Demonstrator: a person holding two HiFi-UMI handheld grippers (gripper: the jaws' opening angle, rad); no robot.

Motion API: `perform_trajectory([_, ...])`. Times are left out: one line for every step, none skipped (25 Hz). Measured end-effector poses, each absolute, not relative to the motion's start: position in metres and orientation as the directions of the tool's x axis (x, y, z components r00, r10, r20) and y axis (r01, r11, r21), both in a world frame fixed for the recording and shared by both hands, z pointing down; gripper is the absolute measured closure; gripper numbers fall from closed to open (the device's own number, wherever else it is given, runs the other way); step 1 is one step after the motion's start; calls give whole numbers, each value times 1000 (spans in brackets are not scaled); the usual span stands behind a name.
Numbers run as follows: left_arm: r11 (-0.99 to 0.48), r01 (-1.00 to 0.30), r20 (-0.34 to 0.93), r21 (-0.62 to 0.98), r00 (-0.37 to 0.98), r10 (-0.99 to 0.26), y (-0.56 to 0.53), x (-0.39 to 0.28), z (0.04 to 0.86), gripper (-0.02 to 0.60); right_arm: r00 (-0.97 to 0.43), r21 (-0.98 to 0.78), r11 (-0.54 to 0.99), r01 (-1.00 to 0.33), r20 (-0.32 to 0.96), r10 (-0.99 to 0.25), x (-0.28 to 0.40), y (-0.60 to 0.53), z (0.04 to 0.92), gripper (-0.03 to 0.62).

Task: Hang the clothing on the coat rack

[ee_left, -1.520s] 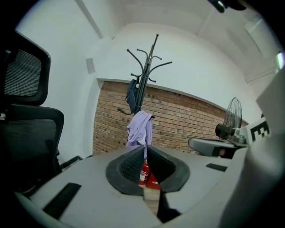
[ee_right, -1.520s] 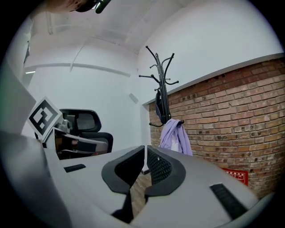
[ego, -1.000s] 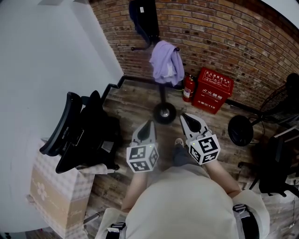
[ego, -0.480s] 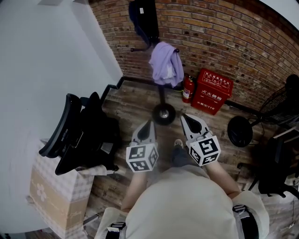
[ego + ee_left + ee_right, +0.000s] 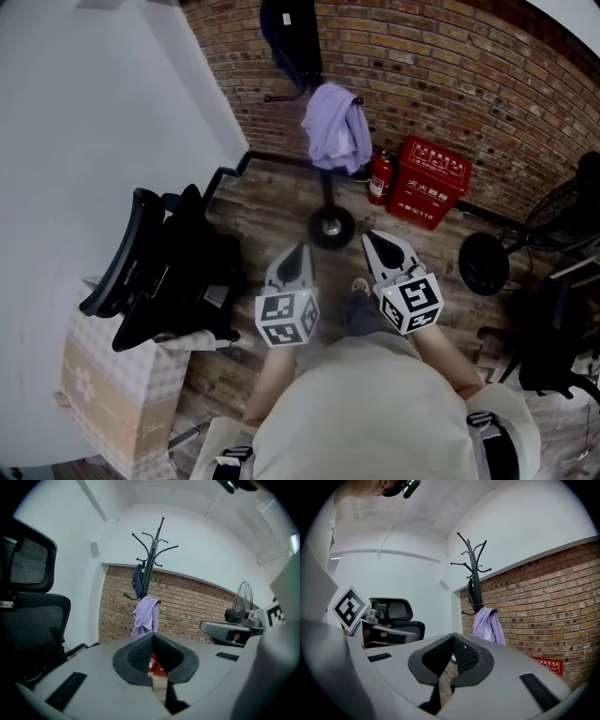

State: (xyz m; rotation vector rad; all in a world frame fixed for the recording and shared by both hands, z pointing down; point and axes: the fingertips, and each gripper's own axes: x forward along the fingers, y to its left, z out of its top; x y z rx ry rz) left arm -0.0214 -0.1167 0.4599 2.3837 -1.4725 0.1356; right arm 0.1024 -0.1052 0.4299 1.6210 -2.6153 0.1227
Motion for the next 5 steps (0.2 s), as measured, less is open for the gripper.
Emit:
perform_trajectory([-408,-884,255,227,458,-852,-117,-22,460,576,-444,-35,443,-896,94,-891,102,-106,430,595])
perform_trajectory([-407,-886,257,223,456,-852,-118,-22,461,577,-444,-37,443,-896,93,-891,102,-107,430,595])
perform_trajectory([-406,-887,259,218,454,-853,-119,-22,461,577,-444,-39,442,-896,93,-891,103,-107,430,595])
perform_trajectory([-406,-888,260,215,452,-853,-119,-22,462,577,-444,-41,442,-896,92,-891,103,-108,431,595])
perform_trajectory([-405,-890,262,212,451,-853,-120,-22,462,577,-444,-44,441,-896,92,-892,103,-109,431,595])
